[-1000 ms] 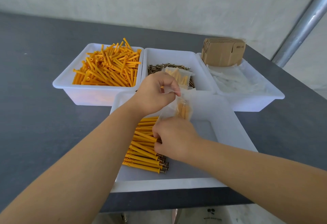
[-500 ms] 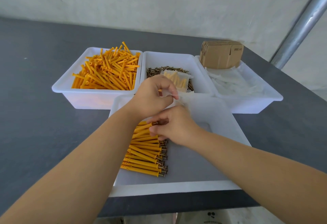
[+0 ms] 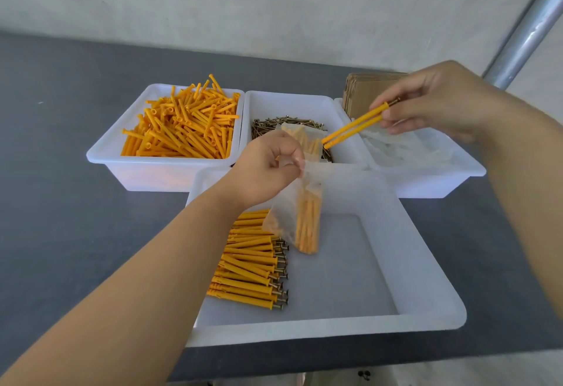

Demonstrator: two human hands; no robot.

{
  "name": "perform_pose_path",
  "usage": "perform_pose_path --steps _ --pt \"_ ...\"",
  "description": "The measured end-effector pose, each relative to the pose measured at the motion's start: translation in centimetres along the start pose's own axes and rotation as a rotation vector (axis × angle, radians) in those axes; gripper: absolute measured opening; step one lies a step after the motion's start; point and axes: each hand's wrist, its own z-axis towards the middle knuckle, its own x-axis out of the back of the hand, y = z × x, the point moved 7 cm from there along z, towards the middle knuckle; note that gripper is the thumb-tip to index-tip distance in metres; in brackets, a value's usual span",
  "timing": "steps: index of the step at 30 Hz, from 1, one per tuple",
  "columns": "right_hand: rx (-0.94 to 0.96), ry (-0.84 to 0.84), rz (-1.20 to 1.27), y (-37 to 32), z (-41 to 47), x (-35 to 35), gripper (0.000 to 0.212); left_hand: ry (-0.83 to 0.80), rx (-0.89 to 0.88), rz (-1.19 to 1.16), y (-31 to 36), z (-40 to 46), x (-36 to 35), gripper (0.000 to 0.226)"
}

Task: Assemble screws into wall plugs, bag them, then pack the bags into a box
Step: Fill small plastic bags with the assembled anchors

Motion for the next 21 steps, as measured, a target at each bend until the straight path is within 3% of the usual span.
perform_pose_path --steps 3,12,14,18,21 --pt "-0.016 -0.087 -0.095 -0.1 2.1 -2.1 0.022 -0.009 0.011 -0.011 -0.2 -0.2 -0.1 0.02" --pt "-0.05 -0.584 -0.574 -0.8 3.5 -11.5 0.023 0.014 -0.027 0.019 0.4 0.0 0.1 0.02" --pt "-0.041 -0.563 -0.572 -0.8 3.7 -11.6 0.025 0.042 -0.026 0.008 0.3 0.1 0.2 0.018" --pt "-0.104 -0.499 -0.334 -0.2 3.5 -10.9 0.032 0.063 -0.039 0.018 0.2 0.2 0.4 0.021" --pt "-0.084 -0.504 -0.427 0.8 2.5 -11.8 0.028 0.071 -0.041 0.028 0.1 0.2 0.4 0.012"
